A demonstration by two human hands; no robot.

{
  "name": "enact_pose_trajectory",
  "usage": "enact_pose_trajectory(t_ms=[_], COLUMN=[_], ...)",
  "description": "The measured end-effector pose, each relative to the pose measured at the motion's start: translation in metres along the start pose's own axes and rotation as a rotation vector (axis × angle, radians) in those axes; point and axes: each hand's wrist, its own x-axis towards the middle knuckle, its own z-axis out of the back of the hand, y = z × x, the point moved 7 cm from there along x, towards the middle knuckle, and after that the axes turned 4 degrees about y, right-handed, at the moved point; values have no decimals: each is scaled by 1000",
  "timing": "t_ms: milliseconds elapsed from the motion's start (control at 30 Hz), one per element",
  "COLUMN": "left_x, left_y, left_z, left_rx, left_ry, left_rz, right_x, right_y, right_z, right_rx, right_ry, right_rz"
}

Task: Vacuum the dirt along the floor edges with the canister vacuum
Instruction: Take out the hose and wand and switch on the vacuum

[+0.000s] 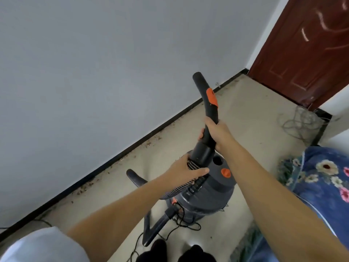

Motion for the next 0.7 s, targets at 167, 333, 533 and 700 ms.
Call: enact_pose_trajectory(t_ms=[167,333,533,700], left_x=[35,62,62,38], left_y=[31,45,79,110], left_z=[-9,-34,-84,-119], left_rx=[119,-4,-293,-592], left_ry=[-172,-220,-497,-806], left_rz=[108,209,417,571], right_x=[26,57,121,140], right_y=[-25,-52,-117,-167], right_z=[31,84,188,198], right_rx=[18,-238,-871,-1349], right_ry=[126,225,171,394], right_rz=[-162,-194,-135,25])
